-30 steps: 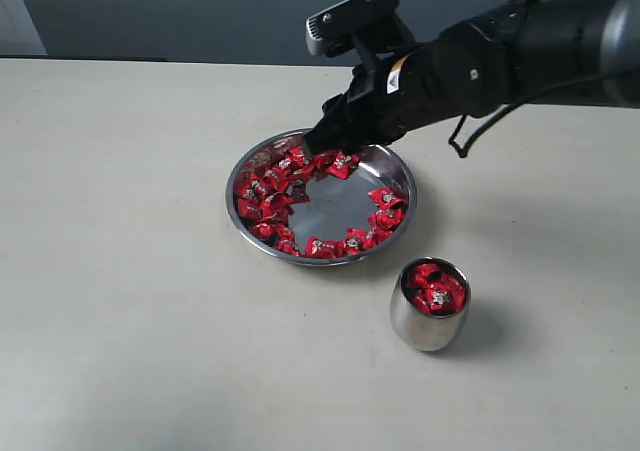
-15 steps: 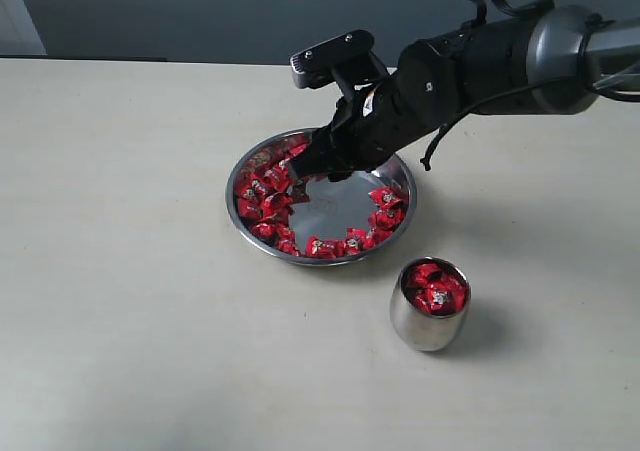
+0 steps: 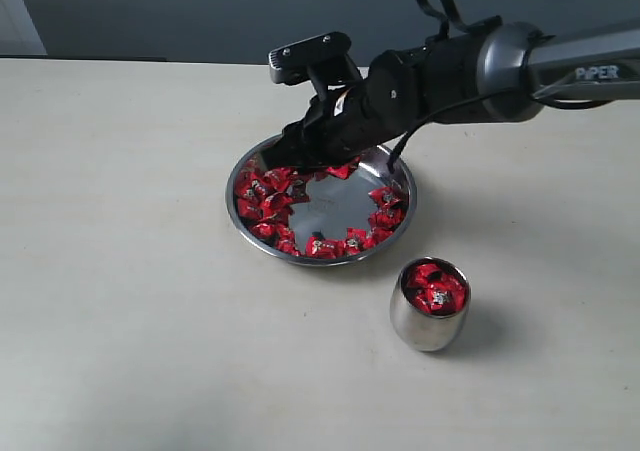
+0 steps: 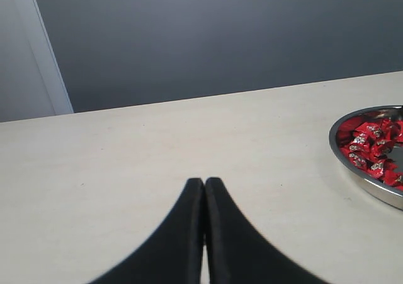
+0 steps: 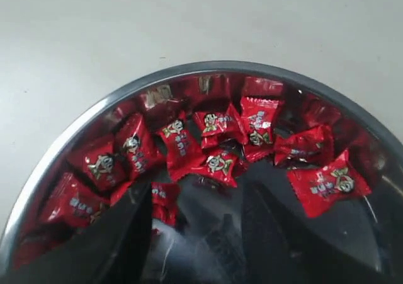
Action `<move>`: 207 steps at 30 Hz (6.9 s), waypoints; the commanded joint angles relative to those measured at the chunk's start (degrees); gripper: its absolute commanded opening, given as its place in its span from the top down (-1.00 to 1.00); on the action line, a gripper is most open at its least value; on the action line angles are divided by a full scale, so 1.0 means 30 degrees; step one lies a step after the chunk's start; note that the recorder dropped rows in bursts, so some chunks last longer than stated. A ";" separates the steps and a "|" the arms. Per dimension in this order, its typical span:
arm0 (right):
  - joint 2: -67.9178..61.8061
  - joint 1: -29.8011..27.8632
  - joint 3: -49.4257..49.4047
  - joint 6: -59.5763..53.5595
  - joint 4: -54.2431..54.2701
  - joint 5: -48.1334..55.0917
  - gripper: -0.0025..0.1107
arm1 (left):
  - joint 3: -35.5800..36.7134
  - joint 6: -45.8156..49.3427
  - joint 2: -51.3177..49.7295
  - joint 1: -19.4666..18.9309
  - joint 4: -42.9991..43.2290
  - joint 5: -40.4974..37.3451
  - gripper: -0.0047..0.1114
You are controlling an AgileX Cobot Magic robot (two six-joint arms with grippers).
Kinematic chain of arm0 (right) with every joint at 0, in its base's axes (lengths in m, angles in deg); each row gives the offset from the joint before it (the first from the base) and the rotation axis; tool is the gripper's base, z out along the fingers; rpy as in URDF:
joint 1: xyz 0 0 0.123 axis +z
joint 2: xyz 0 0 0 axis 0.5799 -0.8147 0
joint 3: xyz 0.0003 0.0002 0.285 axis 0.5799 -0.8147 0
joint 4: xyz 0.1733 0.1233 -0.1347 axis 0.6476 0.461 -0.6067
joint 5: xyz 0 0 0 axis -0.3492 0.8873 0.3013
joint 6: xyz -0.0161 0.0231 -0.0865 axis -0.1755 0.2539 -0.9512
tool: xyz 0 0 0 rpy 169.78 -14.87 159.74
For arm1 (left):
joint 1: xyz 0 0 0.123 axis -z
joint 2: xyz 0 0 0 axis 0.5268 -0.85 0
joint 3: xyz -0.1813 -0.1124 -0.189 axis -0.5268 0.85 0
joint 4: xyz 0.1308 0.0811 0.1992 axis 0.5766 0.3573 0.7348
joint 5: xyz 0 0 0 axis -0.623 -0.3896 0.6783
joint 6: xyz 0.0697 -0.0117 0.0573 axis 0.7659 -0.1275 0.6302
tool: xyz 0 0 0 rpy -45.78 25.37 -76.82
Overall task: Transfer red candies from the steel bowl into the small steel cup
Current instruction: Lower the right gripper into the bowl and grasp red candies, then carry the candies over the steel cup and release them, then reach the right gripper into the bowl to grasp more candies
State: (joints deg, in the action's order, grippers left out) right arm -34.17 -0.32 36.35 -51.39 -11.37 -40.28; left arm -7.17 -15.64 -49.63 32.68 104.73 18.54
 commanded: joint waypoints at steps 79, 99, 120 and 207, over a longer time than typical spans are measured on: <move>-0.4916 -0.0449 0.5365 0.0311 -0.3804 0.5062 0.52 | 0.0045 -0.0070 0.0099 0.0122 -0.0078 0.0109 0.91; -0.0247 -0.0449 0.5002 0.1273 -0.3110 1.0307 0.97 | 0.0045 -0.0070 0.0099 0.0122 -0.0078 0.0109 0.91; 1.3797 -0.0449 -1.1113 0.2561 -0.1040 0.5439 0.97 | 0.0045 -0.0070 0.0099 0.0122 -0.0078 0.0109 0.91; -0.3688 -0.0449 0.6322 -0.1395 0.3274 0.7868 0.97 | 0.0045 -0.0070 0.0099 0.0122 -0.0078 0.0109 0.91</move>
State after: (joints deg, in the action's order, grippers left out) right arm -47.55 -1.34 54.85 -55.65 0.36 -18.34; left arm -7.17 -15.64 -49.63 32.68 104.73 18.54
